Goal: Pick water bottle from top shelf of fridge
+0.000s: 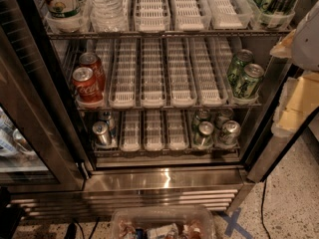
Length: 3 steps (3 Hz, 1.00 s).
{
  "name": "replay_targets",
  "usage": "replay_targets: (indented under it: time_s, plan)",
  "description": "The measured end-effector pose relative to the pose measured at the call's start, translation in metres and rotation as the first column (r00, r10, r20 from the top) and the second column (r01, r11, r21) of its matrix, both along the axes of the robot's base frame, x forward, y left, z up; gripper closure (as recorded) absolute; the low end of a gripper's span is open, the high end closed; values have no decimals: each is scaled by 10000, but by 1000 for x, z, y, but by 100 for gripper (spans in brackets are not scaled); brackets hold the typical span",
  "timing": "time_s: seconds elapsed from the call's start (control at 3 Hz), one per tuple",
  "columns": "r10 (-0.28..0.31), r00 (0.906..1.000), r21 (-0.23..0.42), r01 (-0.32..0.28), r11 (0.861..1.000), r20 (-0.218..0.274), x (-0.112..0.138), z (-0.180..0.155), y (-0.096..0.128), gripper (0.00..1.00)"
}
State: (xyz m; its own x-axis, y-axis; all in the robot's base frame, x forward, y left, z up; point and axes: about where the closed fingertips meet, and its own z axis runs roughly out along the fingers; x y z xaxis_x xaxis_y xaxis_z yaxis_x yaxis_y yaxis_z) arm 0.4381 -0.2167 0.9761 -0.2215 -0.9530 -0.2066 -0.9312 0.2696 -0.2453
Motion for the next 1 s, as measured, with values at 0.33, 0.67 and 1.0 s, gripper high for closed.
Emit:
replay_targets:
  time_s: [0.33,0.67,1.0]
  plan:
    - [0,10000,0,0,10000,0,0,0,0,0]
    - [-306,9991,451,292,9986,310,1,-1,12,0]
    - [-188,9959,1476,56,9890,881,1,-1,51,0]
